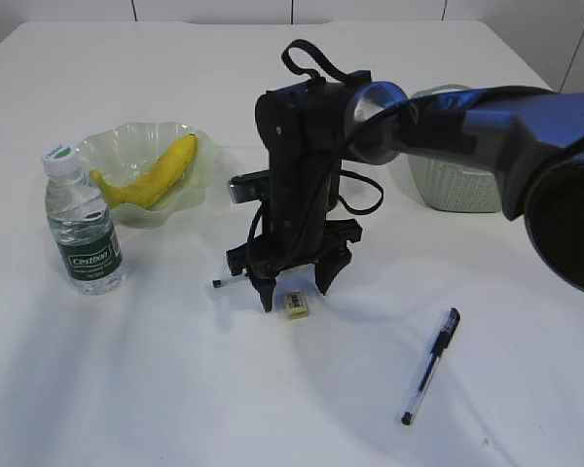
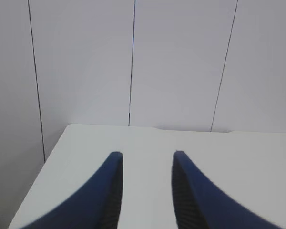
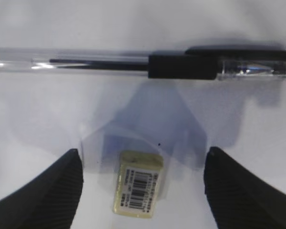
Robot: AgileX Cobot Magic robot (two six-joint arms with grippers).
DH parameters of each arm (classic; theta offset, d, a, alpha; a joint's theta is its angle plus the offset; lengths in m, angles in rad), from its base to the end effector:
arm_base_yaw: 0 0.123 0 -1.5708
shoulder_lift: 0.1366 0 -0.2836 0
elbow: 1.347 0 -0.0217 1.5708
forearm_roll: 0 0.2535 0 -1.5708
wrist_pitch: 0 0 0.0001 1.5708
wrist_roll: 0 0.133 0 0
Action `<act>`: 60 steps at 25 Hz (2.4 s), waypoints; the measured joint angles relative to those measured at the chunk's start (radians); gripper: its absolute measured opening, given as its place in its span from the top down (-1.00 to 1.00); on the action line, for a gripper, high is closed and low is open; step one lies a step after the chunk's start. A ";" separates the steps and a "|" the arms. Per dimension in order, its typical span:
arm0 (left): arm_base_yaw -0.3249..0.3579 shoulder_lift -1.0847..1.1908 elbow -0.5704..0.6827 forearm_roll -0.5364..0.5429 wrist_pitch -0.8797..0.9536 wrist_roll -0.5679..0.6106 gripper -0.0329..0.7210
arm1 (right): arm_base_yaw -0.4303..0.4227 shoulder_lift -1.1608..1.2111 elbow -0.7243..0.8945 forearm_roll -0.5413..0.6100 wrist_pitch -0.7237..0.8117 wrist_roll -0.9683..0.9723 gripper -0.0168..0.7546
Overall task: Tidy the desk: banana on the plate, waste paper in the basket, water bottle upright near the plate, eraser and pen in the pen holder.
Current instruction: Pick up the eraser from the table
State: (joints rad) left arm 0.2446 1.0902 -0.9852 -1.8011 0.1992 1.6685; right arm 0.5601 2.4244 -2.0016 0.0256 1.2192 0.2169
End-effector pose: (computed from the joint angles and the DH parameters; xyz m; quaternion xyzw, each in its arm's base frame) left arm 0.2863 0.0449 0.4109 -0.0635 0.6943 -0.0290 0.7163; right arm 0.4098 0.2607 0.0826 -0.1665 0.9859 0.0142 0.0028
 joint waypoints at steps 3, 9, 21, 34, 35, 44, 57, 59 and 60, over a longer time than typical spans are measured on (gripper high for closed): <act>0.000 0.000 0.000 0.000 0.000 0.000 0.28 | 0.000 0.004 0.000 0.000 0.000 0.000 -0.56; 0.000 0.000 0.000 0.000 0.000 0.000 0.28 | 0.000 0.004 -0.004 0.000 0.000 0.000 -0.56; 0.000 0.000 0.000 0.000 0.000 0.000 0.28 | 0.000 0.004 -0.004 0.004 0.000 0.001 -0.56; 0.000 0.000 0.000 0.000 0.000 0.000 0.28 | 0.000 0.004 -0.004 0.011 0.000 0.001 -0.56; 0.000 0.000 0.000 0.000 0.000 0.000 0.28 | 0.000 0.004 -0.004 0.011 0.000 0.001 -0.56; 0.000 0.000 0.000 0.000 0.000 0.000 0.28 | 0.000 0.004 -0.004 0.014 0.000 0.001 -0.56; 0.000 0.000 0.000 0.000 0.000 0.000 0.28 | 0.000 0.004 -0.004 0.014 0.000 0.001 -0.36; 0.000 0.000 0.000 0.000 0.000 0.000 0.28 | 0.000 0.004 -0.004 0.014 0.000 0.001 -0.36; 0.000 0.000 0.000 0.000 0.000 0.000 0.28 | 0.000 0.004 -0.004 0.018 0.000 0.001 -0.35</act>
State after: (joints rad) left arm 0.2446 1.0902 -0.9852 -1.8011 0.1992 1.6685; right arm 0.5601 2.4285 -2.0054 0.0436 1.2192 0.2178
